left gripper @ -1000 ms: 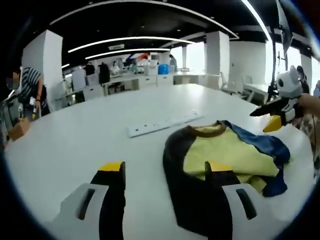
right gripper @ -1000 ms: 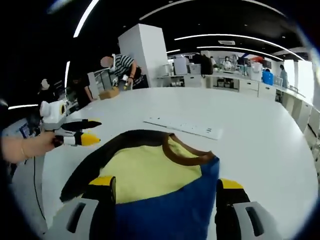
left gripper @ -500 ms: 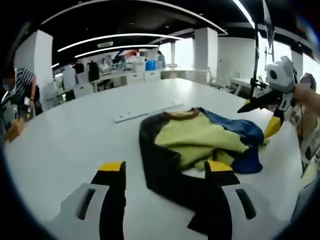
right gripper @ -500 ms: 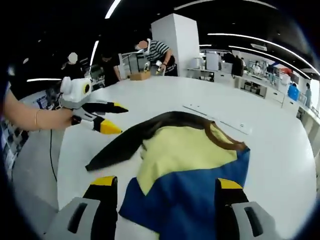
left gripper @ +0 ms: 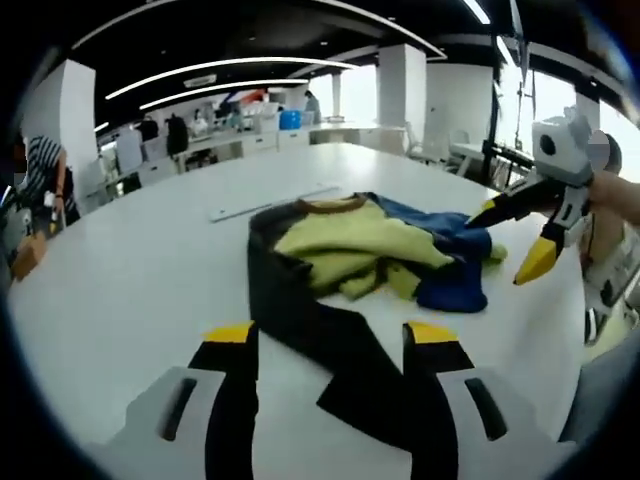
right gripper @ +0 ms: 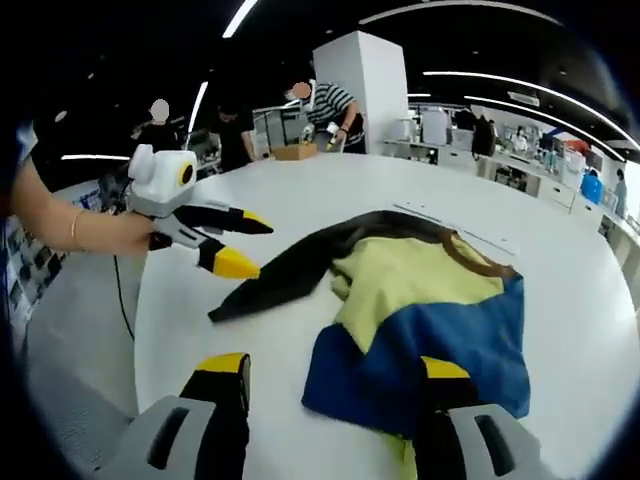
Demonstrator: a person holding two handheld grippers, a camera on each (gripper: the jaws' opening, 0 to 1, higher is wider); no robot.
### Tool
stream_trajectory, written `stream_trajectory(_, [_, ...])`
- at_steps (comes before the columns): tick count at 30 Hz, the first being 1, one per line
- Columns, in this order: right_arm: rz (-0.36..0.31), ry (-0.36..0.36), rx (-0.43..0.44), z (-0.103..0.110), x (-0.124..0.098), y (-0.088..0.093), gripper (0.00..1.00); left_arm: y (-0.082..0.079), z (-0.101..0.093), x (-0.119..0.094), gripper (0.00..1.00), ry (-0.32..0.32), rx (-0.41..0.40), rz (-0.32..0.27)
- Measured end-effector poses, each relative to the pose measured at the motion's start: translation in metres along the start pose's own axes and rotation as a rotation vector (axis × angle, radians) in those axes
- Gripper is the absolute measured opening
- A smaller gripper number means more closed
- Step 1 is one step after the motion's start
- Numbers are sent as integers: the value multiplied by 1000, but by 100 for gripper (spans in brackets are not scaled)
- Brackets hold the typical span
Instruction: Fold the garment on the visible template until the final outline fits inside the template.
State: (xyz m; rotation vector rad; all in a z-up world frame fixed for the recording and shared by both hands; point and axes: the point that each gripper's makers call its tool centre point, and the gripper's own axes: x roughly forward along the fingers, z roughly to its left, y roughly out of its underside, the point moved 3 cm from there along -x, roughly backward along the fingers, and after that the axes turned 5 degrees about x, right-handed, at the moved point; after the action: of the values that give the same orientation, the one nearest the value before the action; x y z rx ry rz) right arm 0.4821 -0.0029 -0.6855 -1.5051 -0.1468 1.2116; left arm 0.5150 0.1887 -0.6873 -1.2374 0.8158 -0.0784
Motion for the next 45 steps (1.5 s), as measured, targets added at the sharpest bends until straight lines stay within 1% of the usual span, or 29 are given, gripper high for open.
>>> stream_trajectory(4, [13,1,-5,5,5,11,54,12,-10,-4,53,16,-37,21])
stream_trajectory(8, [25,3,10,7,9,21,45,25,-21,-8,50,19,-18,41])
stream_trajectory(11, [27,19,-2,6,10,26,36,29,-29,-10,49,24,-11,48])
stream_trajectory(13, [33,28,-4,5,13,30,31,31,-32,-10,49,22,19,53])
stream_trajectory(15, [47,36,-22,6,15,33,27,34,-35,-8,45,22,24,62])
stream_trajectory(17, [61,52,-46,5,17,35,26,39,-38,-7,40,34,17,88])
stream_trajectory(19, [58,45,-31,5,18,35,25,44,-41,-6,38,46,25,118])
stream_trajectory(20, [60,41,-15,6,19,35,23,47,-41,-7,36,46,30,137])
stream_trajectory(23, [66,60,-27,4,21,37,19,50,-43,-7,26,48,62,158])
stream_trajectory(24, [67,59,-26,4,21,37,18,50,-43,-7,24,49,68,158])
stream_trajectory(25, [76,55,-5,5,22,39,19,51,-44,-7,22,48,79,164])
stream_trajectory(26, [80,56,-3,5,23,40,19,52,-44,-8,20,47,96,178])
stream_trajectory(27, [86,57,-9,6,24,42,18,51,-45,-6,17,42,115,176])
stream_trajectory(28, [92,62,-14,6,25,43,17,52,-46,-6,13,44,129,187])
stream_trajectory(33, [98,95,-52,4,25,43,12,51,-50,-4,1,62,156,199])
stream_trajectory(35, [108,118,-105,1,26,43,8,51,-50,-4,0,59,151,199])
stream_trajectory(36, [110,128,-125,0,26,44,5,51,-49,-4,0,60,144,199])
stream_trajectory(37, [108,130,-118,0,26,44,1,51,-49,-4,0,61,136,199])
stream_trajectory(38, [108,135,-126,-2,26,43,0,49,-49,-4,0,62,126,186])
stream_trajectory(39, [109,134,-127,-2,26,43,0,45,-49,-4,0,69,126,151])
stream_trajectory(40, [110,134,-125,-2,26,43,0,43,-48,-4,0,69,140,146])
stream_trajectory(41, [111,133,-124,-3,26,43,0,43,-47,-5,0,60,146,152])
stream_trajectory(42, [109,128,-119,-3,26,42,0,40,-44,-6,0,49,158,147])
stream_trajectory(44, [82,91,-92,1,26,37,0,33,-42,-7,0,49,149,126])
stream_trajectory(45, [60,69,-62,3,24,31,0,26,-40,-9,0,44,123,103])
